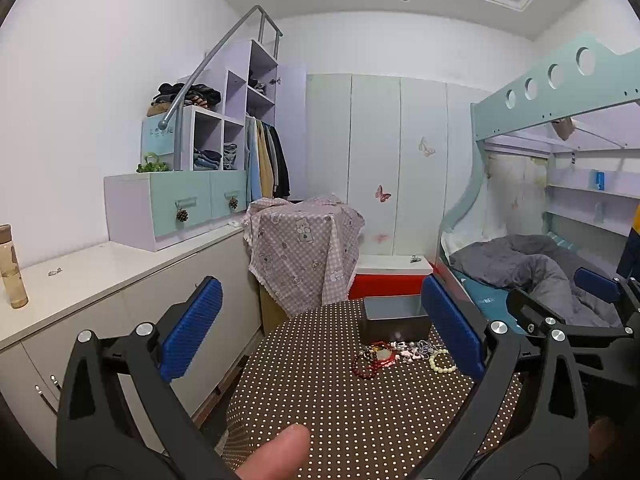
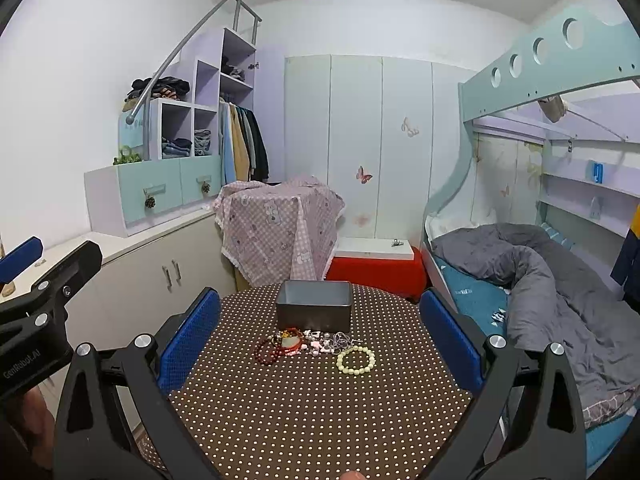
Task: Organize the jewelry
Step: 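Move both grippers toward the jewelry beside the grey metal box, then grasp the red bead bracelet with left gripper while right grasps pale green bracelet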
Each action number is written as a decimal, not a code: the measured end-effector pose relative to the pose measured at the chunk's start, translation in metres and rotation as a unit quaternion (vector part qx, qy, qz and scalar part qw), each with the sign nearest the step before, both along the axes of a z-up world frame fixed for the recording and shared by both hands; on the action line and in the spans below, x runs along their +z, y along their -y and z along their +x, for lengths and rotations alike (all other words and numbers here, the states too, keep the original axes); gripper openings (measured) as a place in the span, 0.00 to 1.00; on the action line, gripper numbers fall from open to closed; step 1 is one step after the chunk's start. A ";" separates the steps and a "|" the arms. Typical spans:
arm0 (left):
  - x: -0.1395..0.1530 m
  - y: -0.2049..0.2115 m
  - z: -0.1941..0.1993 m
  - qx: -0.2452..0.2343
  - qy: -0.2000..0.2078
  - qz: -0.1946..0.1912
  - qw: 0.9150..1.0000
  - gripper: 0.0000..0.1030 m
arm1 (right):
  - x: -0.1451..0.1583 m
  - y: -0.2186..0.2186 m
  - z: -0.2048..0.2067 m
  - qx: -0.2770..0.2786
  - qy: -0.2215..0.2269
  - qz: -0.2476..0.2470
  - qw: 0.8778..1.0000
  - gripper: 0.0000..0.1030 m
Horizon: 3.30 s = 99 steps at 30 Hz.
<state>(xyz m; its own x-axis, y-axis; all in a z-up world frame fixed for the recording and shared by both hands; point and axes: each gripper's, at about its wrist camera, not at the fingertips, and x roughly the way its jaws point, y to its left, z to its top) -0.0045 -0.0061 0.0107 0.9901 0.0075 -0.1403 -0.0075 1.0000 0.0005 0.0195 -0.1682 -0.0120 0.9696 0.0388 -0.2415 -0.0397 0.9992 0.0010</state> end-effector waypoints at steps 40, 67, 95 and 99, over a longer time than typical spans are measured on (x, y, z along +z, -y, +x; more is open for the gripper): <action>-0.013 0.004 0.018 -0.002 -0.022 0.009 1.000 0.95 | -0.006 0.007 0.014 -0.006 0.000 -0.005 1.000 0.93; -0.188 0.019 0.247 -0.022 -0.323 0.050 0.945 0.95 | -0.165 0.070 0.156 -0.029 -0.246 -0.003 0.969 0.93; -0.178 0.018 0.251 -0.142 -0.344 -0.016 0.928 0.08 | -0.179 0.062 0.198 0.103 -0.318 0.022 0.942 0.08; -0.156 0.018 0.243 -0.158 -0.325 -0.017 0.932 0.08 | -0.150 0.081 0.182 0.126 -0.294 0.067 0.945 0.08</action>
